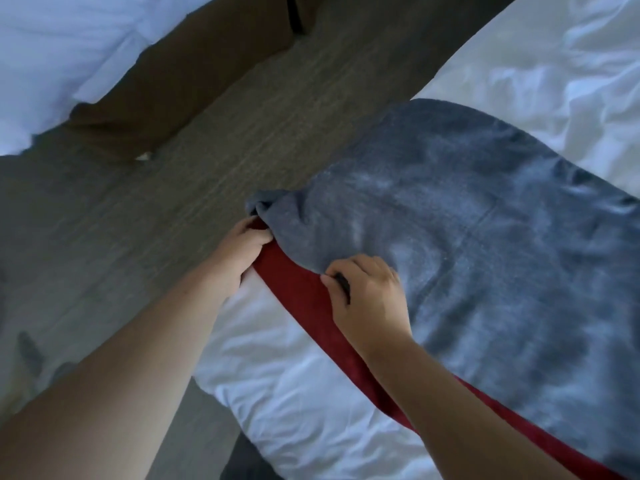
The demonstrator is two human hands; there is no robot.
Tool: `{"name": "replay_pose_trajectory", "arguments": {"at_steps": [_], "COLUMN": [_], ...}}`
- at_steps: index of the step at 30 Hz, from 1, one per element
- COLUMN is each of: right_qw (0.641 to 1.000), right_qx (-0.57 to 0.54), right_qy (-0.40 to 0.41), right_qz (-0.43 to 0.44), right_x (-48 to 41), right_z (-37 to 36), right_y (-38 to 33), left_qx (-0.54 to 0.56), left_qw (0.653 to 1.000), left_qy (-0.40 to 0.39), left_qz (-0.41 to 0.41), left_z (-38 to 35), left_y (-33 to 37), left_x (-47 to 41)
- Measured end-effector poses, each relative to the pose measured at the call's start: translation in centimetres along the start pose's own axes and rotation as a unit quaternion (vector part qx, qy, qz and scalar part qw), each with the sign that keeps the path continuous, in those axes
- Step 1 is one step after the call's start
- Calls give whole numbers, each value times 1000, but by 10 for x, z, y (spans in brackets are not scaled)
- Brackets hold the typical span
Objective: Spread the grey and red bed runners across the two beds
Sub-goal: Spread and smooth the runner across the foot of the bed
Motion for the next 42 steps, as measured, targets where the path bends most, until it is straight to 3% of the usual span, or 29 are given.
{"name": "replay_pose_trajectory", "arguments": {"at_steps": [2,4,7,9,13,17,20,23,28,31,36,42], "right_qw": [999,997,991,988,992,994,992,995,991,992,992,966], "right_qx": [-14,-52,-80,-60,-48,-46,-4,66,127,96,83,138], "right_qy": [-24,-14,77,111,63,101,127,75,35,54,86,176], "right_qz": [-32,-59,-72,-90,-96,-3,26,14,-7,-55,-49,-129], "right_x": [-1,-9,-20,-20,4,54,98,141,207,238,283,337], "right_z": [1,8,30,37,22,11,8,7,20,30,51,75], "right_y": [0,-3,-6,2,20,19,36,67,123,153,187,237], "left_qx": [0,12,-33,-70,-259,-429,-485,-489,-554,-580,-625,-665], "left_qw": [997,981,933,904,897,838,774,710,607,580,522,531], "left_qy": [58,86,138,173,167,150,105,-8,-148,-207,-271,-284], "left_qz": [-58,-171,-332,-385,-317,-302,-394,-507,-550,-534,-513,-441], "left_z": [4,5,17,35,51,30,-16,-73,-141,-168,-207,-254], "left_y": [4,15,26,25,-2,-15,-21,-43,-105,-138,-182,-212], "left_x": [7,19,43,58,76,88,109,143,183,200,228,236]}}
Point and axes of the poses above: each hand's wrist, its own x-axis away from the middle knuckle, its own z-axis out of the back of the hand, y = z × x, the point moved 5 cm from there along -x, towards the middle knuckle, and after that the axes turned 9 degrees about x, right-handed, at the moved point
